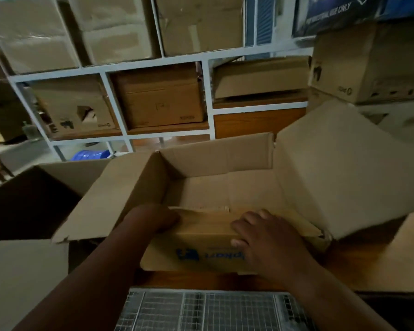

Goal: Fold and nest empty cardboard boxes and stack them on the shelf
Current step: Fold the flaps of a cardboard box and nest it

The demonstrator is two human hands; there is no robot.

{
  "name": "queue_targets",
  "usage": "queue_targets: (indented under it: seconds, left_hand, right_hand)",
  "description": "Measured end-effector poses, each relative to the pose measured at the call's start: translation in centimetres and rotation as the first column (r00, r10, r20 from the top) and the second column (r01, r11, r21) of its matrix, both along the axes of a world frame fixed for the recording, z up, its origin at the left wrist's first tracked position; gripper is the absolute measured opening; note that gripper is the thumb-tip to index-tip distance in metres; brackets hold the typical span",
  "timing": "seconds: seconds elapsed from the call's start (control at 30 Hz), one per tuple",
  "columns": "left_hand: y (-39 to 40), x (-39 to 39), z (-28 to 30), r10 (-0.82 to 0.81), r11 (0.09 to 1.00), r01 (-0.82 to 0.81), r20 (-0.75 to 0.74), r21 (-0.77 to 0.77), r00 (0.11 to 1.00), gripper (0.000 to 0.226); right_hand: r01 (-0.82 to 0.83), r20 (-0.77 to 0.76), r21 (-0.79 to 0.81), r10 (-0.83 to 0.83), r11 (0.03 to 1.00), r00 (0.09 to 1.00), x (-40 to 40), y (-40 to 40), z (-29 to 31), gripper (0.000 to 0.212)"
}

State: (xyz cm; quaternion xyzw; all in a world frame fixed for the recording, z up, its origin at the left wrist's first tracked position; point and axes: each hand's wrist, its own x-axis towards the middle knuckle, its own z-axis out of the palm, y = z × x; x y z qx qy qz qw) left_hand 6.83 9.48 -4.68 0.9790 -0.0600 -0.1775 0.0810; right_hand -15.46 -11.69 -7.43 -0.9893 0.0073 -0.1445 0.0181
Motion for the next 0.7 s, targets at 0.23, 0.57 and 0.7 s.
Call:
queue_targets:
  seconds: [0.23,0.57,0.7]
  left_hand:
    - [1.7,0.5,2.6,0.137,0.923,0.067,0.486,-0.378,0.863,0.073]
    - [5.5,-1.9,1.2,0.337,0.114,0.750,0.735,-0.652,0.588,0.011]
    - [6.5,-2.4,-1.1,0.356,0.071,0.800,0.765,-0.595,0.537,0.017]
  right_hand:
    - [0.208,0.130,-0.008,-0.205,0.978,0.970,0.6,1.0,1.9,0.072]
    - [0.203,0.605,0.075,-0.207,0.976,0.769,-1.1,8.7,11.8,0.065]
    - [0.246,0.680,-0.010,-0.174,0.969,0.712,-3.7,9.7,13.9,0.036]
